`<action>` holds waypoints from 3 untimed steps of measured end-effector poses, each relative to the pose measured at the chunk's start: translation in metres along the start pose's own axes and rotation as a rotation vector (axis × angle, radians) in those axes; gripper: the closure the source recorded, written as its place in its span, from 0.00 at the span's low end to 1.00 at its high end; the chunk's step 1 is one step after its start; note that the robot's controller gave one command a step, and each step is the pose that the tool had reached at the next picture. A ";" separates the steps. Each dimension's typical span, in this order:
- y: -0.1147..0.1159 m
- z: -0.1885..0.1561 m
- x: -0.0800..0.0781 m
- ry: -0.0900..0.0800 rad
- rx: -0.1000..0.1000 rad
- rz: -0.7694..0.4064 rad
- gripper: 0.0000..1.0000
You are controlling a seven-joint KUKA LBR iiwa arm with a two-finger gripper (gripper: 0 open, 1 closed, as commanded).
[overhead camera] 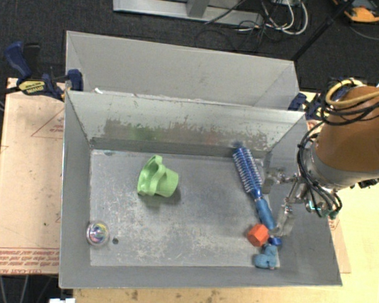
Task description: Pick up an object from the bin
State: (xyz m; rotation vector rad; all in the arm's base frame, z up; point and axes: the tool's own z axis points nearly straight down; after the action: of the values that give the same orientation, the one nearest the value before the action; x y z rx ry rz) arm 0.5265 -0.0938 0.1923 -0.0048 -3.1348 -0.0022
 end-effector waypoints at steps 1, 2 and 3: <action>-0.043 0.090 0.020 0.001 0.000 -0.022 0.00; -0.023 0.118 0.023 -0.013 -0.001 0.136 0.00; -0.024 0.119 0.024 -0.009 0.000 0.136 1.00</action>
Offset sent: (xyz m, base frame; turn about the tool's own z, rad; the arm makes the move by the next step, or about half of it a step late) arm -0.0185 -0.0410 -0.0844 -0.0280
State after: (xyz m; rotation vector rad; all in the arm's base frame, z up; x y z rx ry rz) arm 0.5015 -0.1175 0.0732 -0.2187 -3.1363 -0.0017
